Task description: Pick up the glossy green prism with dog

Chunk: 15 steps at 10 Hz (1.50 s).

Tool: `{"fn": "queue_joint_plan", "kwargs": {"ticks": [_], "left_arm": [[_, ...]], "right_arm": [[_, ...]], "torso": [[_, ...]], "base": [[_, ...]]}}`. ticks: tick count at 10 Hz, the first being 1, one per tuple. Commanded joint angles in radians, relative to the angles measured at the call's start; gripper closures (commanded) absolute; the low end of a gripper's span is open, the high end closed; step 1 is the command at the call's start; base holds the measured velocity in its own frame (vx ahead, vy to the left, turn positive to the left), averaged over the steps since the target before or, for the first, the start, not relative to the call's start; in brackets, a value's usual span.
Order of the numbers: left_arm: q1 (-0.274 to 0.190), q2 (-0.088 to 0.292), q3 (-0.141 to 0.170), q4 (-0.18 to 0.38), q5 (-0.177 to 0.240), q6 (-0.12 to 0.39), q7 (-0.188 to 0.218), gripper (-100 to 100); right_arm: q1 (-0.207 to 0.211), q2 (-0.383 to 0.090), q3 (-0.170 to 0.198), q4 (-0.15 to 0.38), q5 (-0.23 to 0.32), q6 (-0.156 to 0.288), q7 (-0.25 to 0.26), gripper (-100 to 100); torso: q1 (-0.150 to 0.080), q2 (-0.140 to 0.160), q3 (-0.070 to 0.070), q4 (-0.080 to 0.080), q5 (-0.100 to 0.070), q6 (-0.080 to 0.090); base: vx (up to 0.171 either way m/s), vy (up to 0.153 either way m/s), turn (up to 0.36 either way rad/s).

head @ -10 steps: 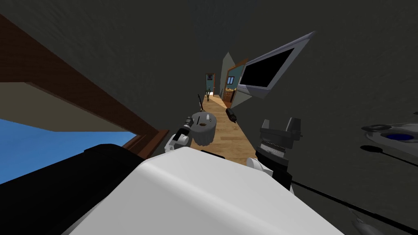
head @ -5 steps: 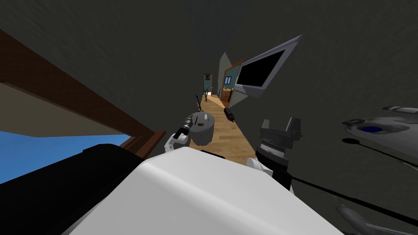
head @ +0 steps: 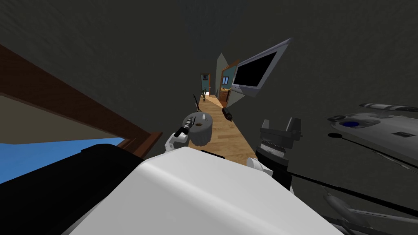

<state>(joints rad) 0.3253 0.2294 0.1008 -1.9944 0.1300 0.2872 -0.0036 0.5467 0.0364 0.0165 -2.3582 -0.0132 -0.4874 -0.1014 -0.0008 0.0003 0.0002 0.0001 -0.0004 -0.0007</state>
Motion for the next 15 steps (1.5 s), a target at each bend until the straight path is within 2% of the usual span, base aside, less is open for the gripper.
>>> {"fn": "queue_joint_plan", "kwargs": {"ticks": [1,6,7,10,11,12,14,15], "left_arm": [[-0.022,0.008,0.016,0.027,0.002,0.05,-0.001,-100],[-0.062,0.016,0.044,0.081,0.001,0.193,-0.004,-100],[-0.062,0.016,0.044,0.081,0.001,0.201,-0.004,-100],[-0.109,0.02,0.074,0.138,-0.001,0.299,-0.004,-100],[-0.109,0.02,0.074,0.138,-0.001,0.319,-0.004,-100],[-0.134,0.02,0.09,0.168,-0.003,0.344,-0.004,-100],[-0.134,0.02,0.09,0.168,-0.003,0.379,-0.004,-100],[-0.16,0.019,0.105,0.199,-0.005,0.417,-0.003,-100]], "right_arm": [[0.0,0.0,0.0,0.0,0.0,0.0,0.0,0],[0.0,0.0,0.0,0.0,0.0,0.0,0.0,0],[0.0,0.0,0.0,0.0,0.0,0.0,0.0,0],[0.0,0.0,0.0,0.0,0.0,0.0,0.0,0],[0.0,0.0,0.0,0.0,0.0,0.0,0.0,0],[0.0,0.0,0.0,0.0,0.0,0.0,0.0,0],[0.0,0.0,0.0,0.0,0.0,0.0,0.0,0],[0.0,0.0,0.0,0.0,0.0,0.0,0.0,0]], "torso": [[0.0,0.0,0.0,0.0,0.0,0.0],[0.0,-0.001,0.0,0.0,0.0,0.0],[0.0,0.0,0.0,0.0,0.0,0.0],[0.001,0.0,0.0,0.0,0.0,0.0],[0.001,-0.001,0.0,0.0,0.0,0.0],[0.001,-0.001,0.0,0.0,0.0,0.0],[0.001,-0.001,-0.001,0.0,0.0,0.0],[0.001,0.0,0.0,0.0,0.0,0.0]], "base": [[0.005,-0.027,-0.127],[0.006,-0.021,-0.08],[0.004,-0.005,0.01],[0.011,-0.008,-0.086],[0.012,-0.004,-0.048],[0.02,-0.003,-0.068],[0.013,0.003,-0.028],[0.013,0.004,-0.077]]}}
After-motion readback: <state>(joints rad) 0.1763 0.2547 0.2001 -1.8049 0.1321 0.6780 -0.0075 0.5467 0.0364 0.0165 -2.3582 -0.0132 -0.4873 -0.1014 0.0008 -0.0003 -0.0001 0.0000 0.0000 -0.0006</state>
